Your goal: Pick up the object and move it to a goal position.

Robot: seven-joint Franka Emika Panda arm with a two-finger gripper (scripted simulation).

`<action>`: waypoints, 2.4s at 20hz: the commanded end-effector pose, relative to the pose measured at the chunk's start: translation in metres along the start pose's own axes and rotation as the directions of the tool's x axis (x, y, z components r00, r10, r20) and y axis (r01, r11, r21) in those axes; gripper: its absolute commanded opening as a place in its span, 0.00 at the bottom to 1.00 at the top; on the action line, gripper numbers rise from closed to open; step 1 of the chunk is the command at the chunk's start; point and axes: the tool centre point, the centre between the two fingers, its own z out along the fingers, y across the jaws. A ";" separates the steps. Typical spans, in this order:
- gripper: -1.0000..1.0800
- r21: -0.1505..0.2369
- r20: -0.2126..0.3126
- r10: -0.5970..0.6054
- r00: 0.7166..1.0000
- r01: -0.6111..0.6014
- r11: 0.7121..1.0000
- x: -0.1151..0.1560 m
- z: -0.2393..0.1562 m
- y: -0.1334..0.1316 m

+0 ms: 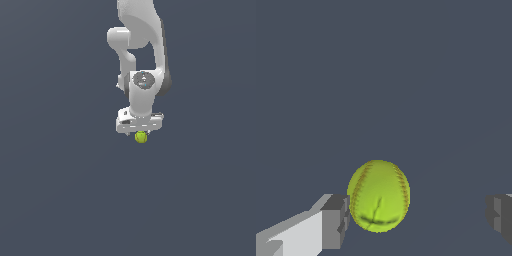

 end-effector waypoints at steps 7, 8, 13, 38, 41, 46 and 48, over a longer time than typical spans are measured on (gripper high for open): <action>0.96 0.000 -0.012 -0.040 0.999 0.040 0.999 -0.022 0.012 -0.024; 0.96 0.000 -0.013 -0.041 0.999 0.041 0.999 -0.023 0.013 -0.025; 0.96 0.000 -0.012 -0.042 0.999 0.042 0.999 -0.022 0.014 -0.025; 0.00 0.000 -0.013 -0.043 0.999 0.043 0.999 -0.023 0.063 -0.025; 0.00 0.000 -0.014 -0.043 0.999 0.043 0.999 -0.023 0.062 -0.025; 0.00 0.000 -0.014 -0.043 0.999 0.043 0.999 -0.018 0.062 -0.022; 0.00 0.000 -0.014 -0.043 0.999 0.043 0.999 -0.014 0.061 -0.018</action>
